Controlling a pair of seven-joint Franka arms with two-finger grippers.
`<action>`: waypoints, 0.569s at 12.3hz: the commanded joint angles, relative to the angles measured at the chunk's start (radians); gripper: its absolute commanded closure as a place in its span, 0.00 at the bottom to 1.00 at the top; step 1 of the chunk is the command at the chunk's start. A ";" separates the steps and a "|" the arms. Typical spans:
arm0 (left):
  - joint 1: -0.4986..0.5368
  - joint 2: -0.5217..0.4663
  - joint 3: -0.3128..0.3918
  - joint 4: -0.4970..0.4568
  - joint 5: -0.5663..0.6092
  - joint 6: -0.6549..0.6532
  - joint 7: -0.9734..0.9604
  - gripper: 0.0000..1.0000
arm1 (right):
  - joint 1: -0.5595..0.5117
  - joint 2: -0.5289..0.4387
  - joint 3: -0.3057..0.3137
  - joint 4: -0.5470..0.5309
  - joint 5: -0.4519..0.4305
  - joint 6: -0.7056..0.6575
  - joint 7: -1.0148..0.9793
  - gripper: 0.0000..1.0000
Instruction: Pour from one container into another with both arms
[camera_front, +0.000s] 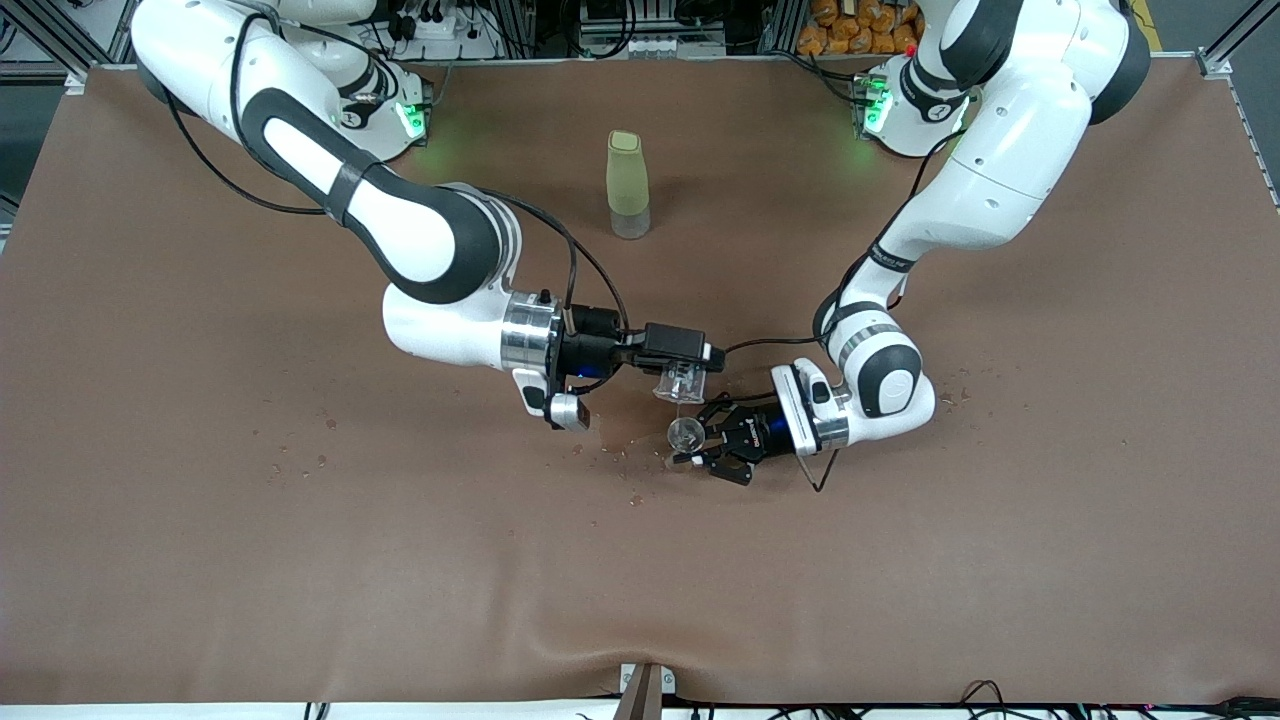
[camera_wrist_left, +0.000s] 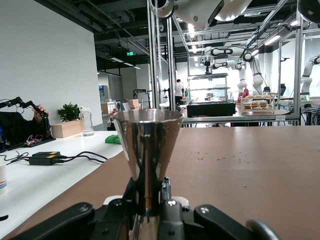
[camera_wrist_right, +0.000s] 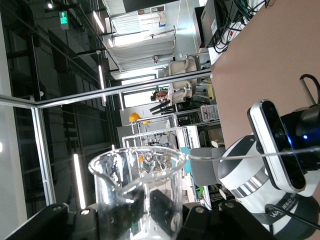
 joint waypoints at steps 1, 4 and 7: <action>0.005 -0.037 -0.002 -0.030 0.018 -0.009 -0.022 1.00 | 0.006 -0.019 -0.028 0.012 0.012 -0.053 0.060 1.00; -0.004 -0.034 -0.003 -0.027 0.014 -0.009 -0.022 1.00 | 0.018 -0.004 -0.030 0.039 0.019 -0.057 0.063 1.00; -0.007 -0.034 -0.002 -0.027 0.012 -0.009 -0.022 1.00 | 0.060 0.002 -0.071 0.076 0.091 -0.063 0.063 1.00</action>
